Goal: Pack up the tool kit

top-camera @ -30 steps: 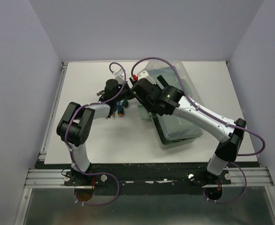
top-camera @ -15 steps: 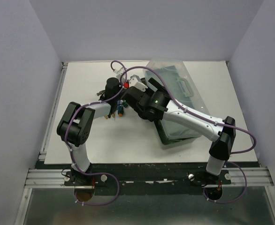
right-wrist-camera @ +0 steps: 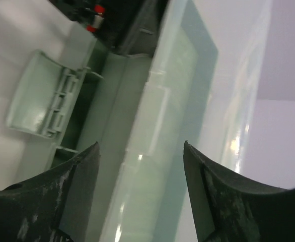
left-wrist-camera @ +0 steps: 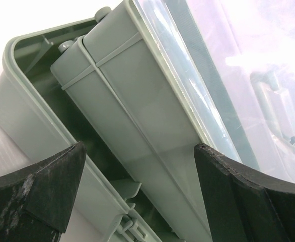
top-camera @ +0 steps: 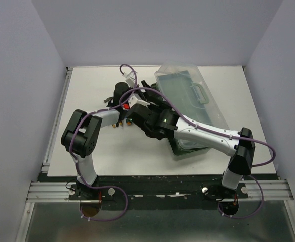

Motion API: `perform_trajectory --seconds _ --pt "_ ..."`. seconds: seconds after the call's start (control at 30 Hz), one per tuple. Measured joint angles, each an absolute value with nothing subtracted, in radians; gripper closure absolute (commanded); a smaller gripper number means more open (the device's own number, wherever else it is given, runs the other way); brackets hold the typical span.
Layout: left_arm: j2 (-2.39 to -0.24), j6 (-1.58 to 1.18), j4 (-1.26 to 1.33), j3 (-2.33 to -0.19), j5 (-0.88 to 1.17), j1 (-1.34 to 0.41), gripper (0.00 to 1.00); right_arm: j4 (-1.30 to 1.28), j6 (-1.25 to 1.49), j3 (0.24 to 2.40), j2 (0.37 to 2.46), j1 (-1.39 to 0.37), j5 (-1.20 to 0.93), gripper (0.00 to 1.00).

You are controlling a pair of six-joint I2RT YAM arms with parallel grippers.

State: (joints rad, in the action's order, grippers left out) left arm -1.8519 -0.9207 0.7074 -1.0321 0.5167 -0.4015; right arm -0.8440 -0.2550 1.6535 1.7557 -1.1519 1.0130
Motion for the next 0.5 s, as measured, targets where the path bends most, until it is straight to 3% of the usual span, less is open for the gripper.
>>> perform_trajectory --seconds 0.17,0.5 --pt "-1.852 -0.915 0.708 -1.04 0.521 -0.402 0.01 -0.841 -0.247 1.654 1.75 -1.157 0.893 0.39" --pt "-1.852 -0.906 0.704 -1.051 0.53 -0.402 0.01 -0.884 -0.169 1.653 1.794 -1.157 0.805 0.4"
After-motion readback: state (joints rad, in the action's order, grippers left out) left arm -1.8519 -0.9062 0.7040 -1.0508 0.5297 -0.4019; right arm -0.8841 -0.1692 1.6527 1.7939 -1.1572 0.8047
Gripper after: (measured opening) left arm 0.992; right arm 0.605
